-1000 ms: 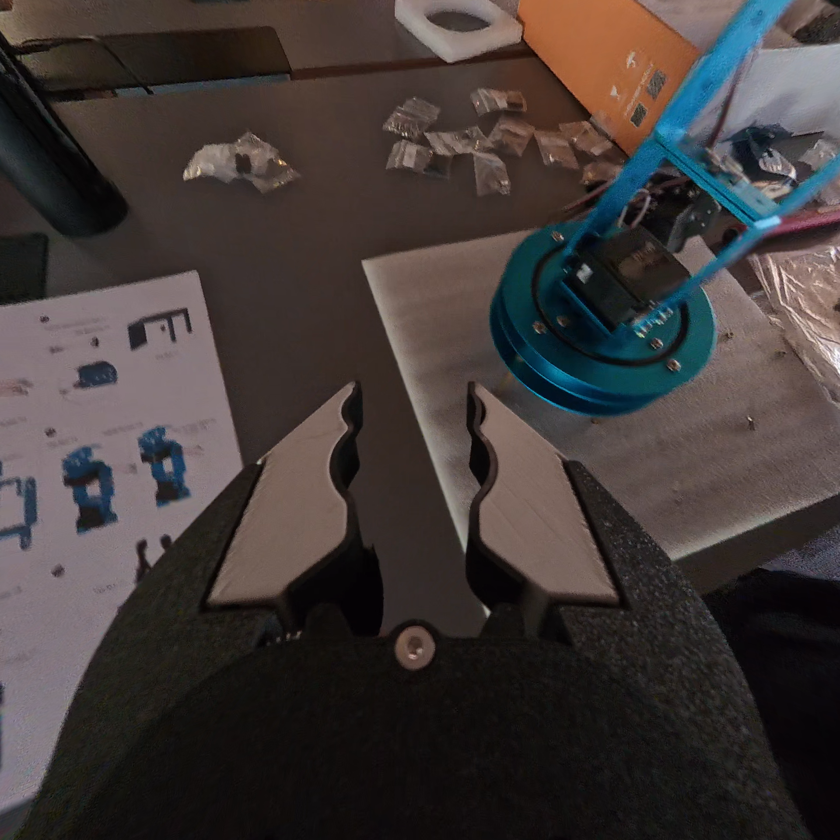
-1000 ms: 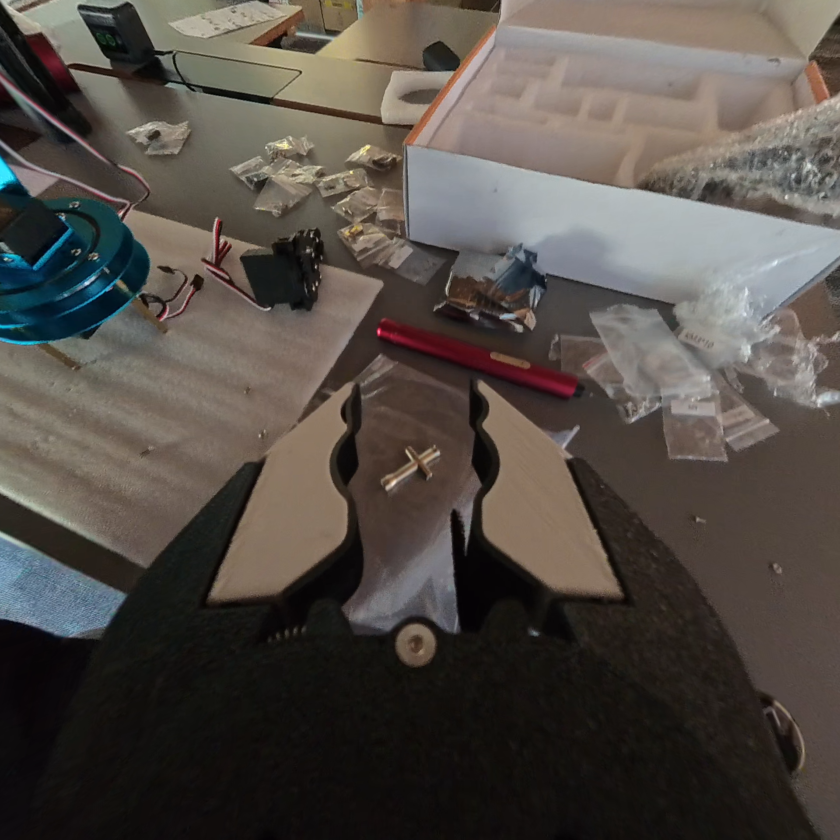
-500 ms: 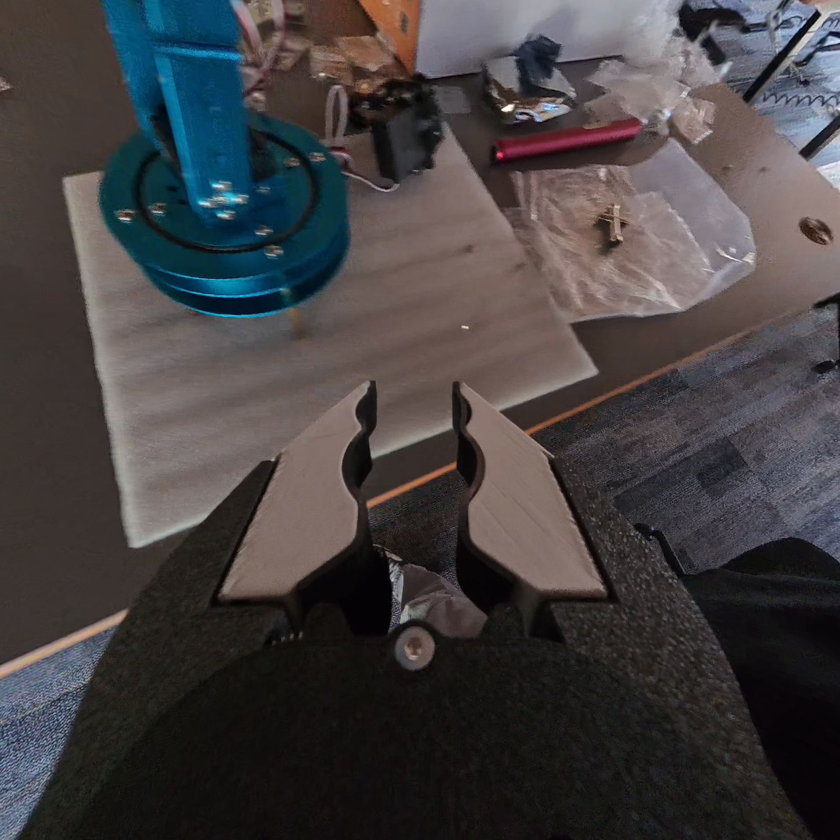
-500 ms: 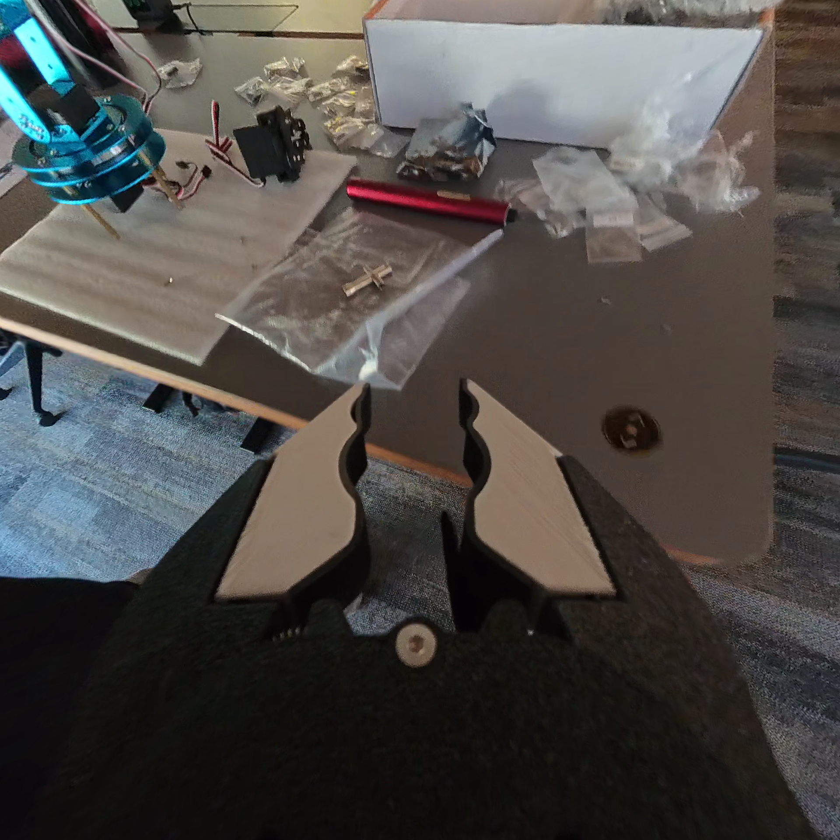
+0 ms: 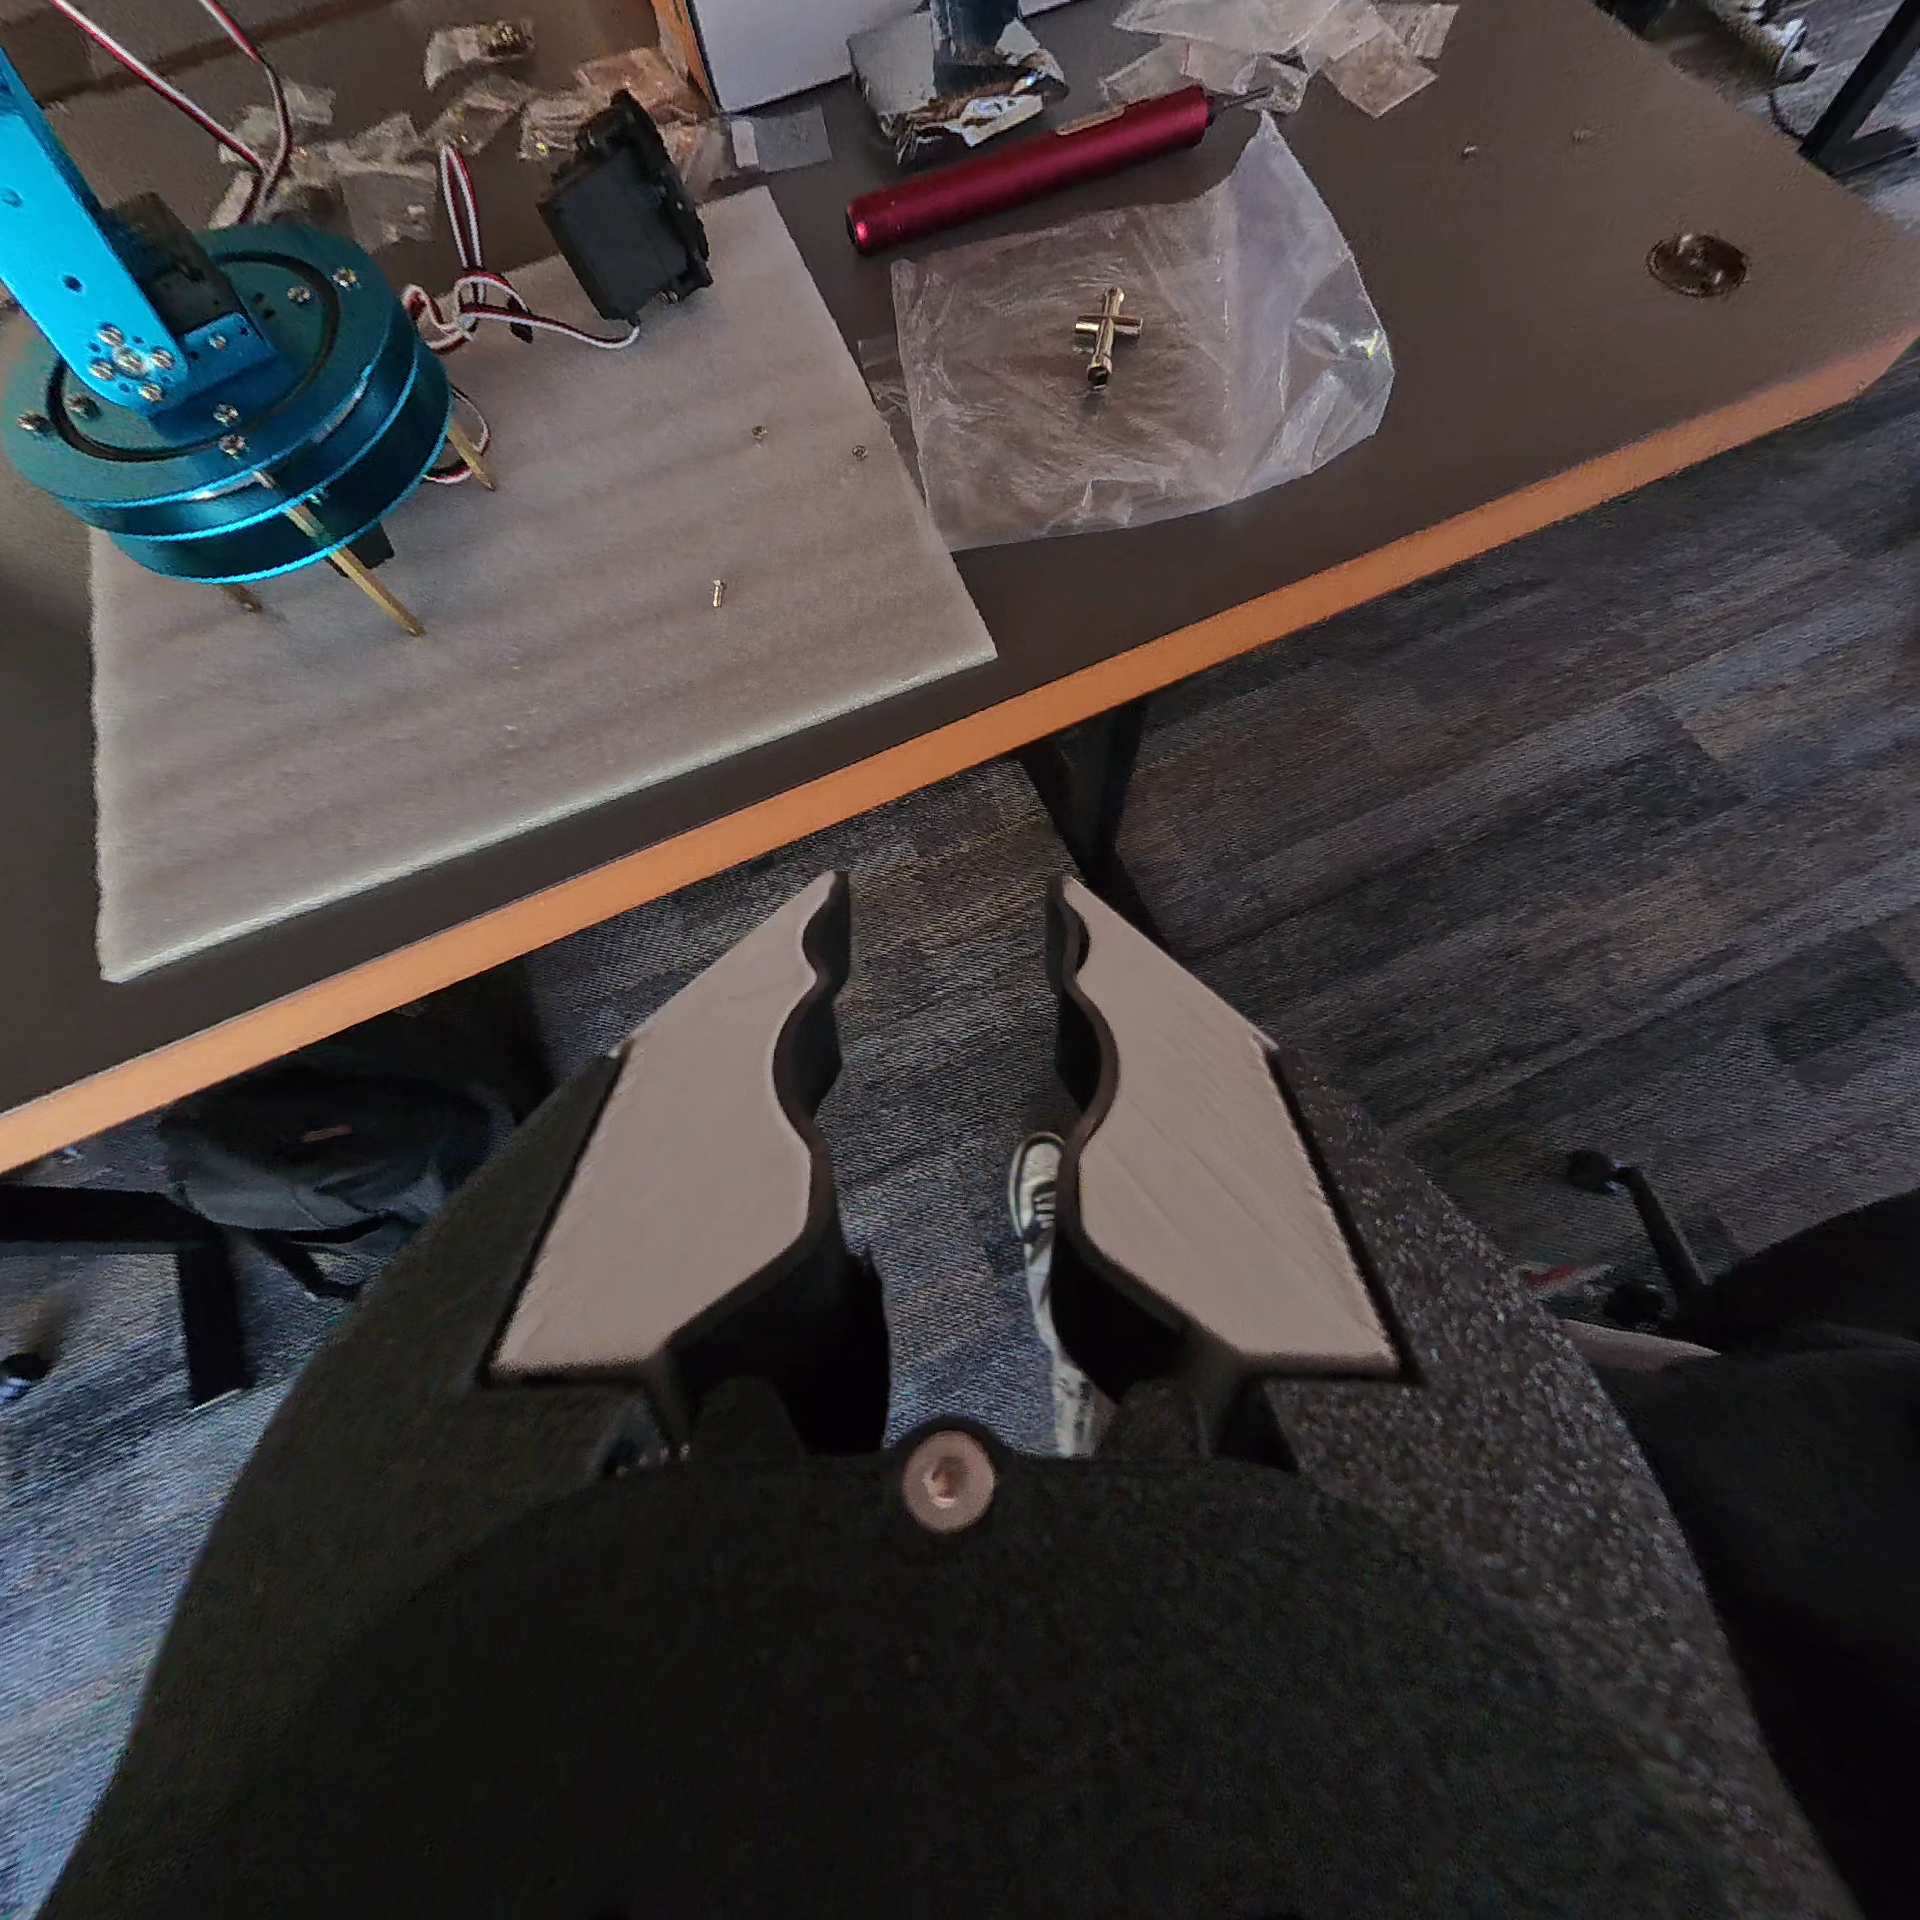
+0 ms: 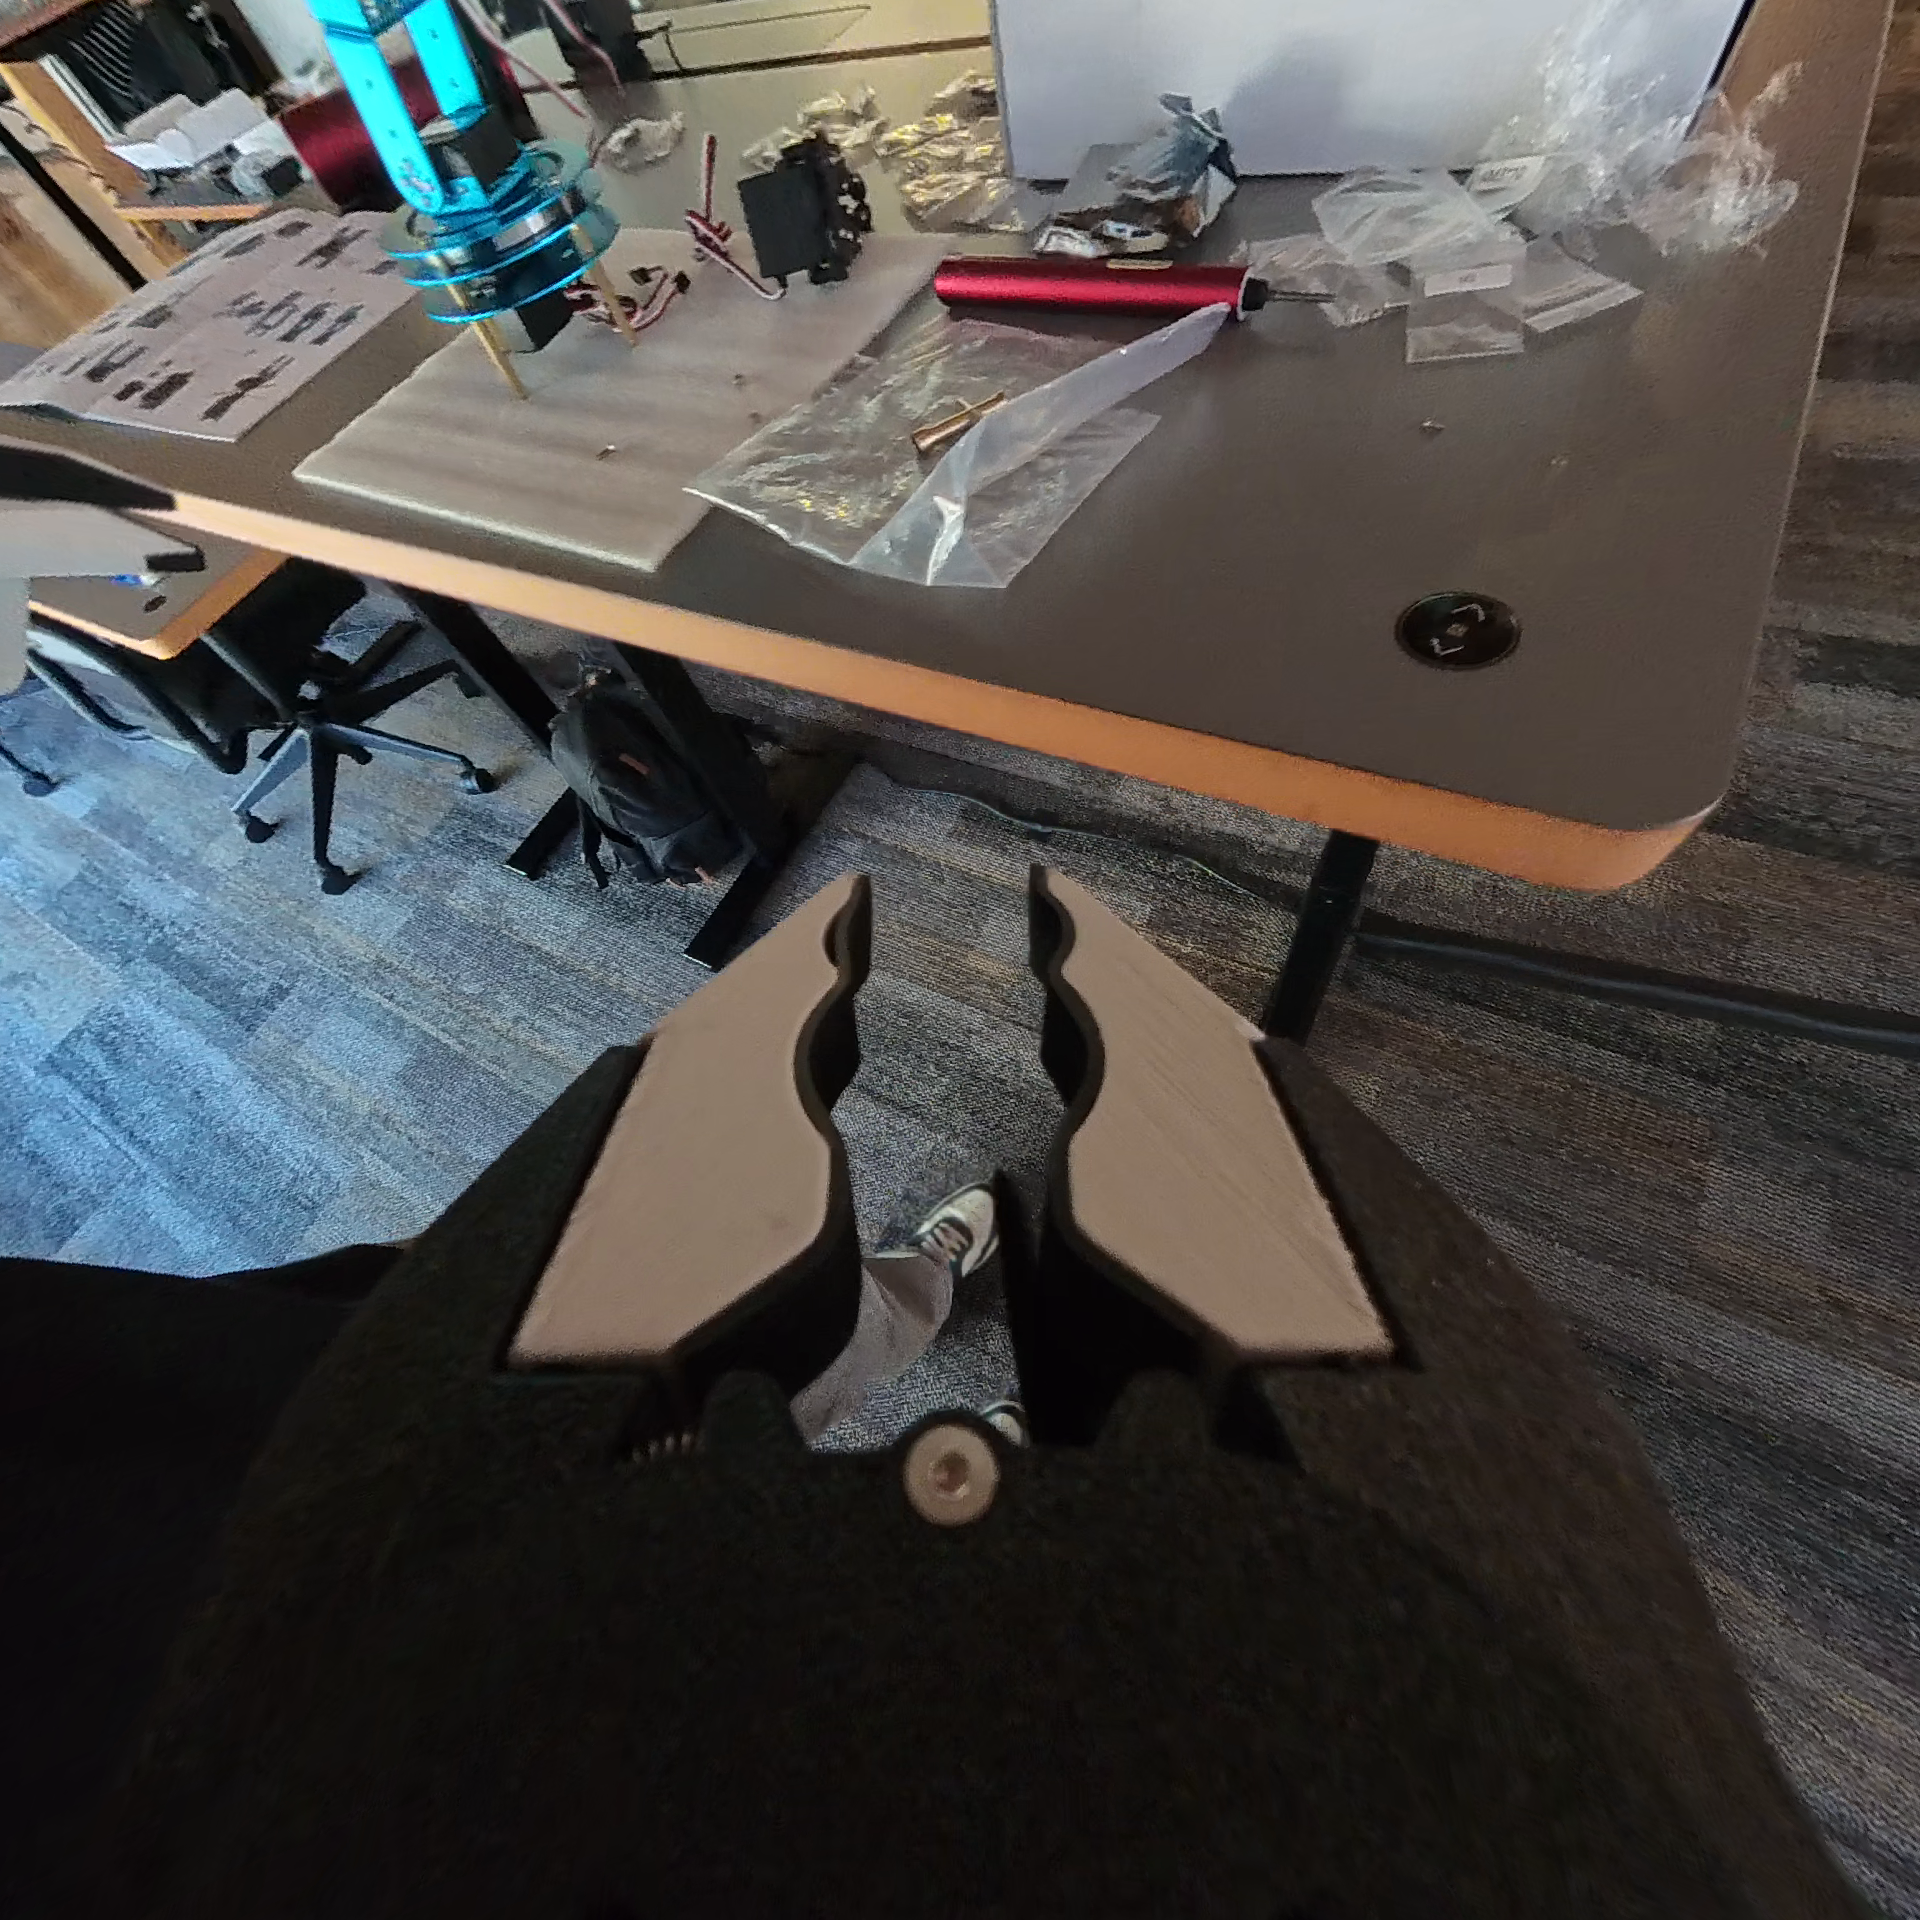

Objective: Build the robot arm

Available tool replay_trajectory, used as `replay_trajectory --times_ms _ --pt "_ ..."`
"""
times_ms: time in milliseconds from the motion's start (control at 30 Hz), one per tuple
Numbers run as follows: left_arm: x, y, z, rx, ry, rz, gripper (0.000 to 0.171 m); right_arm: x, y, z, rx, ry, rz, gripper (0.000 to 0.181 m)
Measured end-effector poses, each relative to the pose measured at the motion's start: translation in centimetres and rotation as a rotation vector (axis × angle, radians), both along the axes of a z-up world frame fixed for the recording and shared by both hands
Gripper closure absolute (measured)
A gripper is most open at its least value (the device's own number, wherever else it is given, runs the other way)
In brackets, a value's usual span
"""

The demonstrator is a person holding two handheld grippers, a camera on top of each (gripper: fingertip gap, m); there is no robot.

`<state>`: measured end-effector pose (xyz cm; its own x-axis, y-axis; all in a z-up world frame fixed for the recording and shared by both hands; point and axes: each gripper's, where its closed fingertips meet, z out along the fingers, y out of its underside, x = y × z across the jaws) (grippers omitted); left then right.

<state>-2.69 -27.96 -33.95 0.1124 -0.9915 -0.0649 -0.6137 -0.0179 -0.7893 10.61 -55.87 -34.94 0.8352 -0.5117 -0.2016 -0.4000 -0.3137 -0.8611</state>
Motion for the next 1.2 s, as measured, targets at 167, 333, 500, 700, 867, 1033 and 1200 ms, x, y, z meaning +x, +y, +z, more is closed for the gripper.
replay_trajectory --times_ms 167,333,500,700,867,1033,1200 --pt "-0.6 -0.6 0.8 0.051 -0.038 0.021 0.133 -1.5 -0.3 -0.7 0.001 -0.008 0.004 0.154" --pt "-1.7 -0.4 1.2 0.015 -0.051 0.061 0.124 -2.7 0.0 -1.0 0.001 -0.001 0.03 0.154" --pt "-2.8 -0.3 1.1 -0.037 -0.046 0.095 0.124 -2.4 0.1 -1.4 -0.012 0.004 0.048 0.154" --pt "-4.9 1.1 1.3 -0.073 -0.047 0.152 0.124 -2.0 2.1 -0.8 0.05 0.039 0.089 0.154" --pt "-7.9 3.7 1.5 -0.046 -0.055 0.242 0.126 -2.3 6.4 -0.9 0.053 0.058 0.186 0.154" --pt "-9.5 6.9 0.5 -0.071 -0.059 0.277 0.131 -2.3 12.6 0.3 0.036 0.016 0.288 0.154" --pt "-9.7 12.6 -0.1 -0.053 -0.056 0.296 0.133 -2.4 20.5 1.9 0.053 -0.004 0.348 0.155"
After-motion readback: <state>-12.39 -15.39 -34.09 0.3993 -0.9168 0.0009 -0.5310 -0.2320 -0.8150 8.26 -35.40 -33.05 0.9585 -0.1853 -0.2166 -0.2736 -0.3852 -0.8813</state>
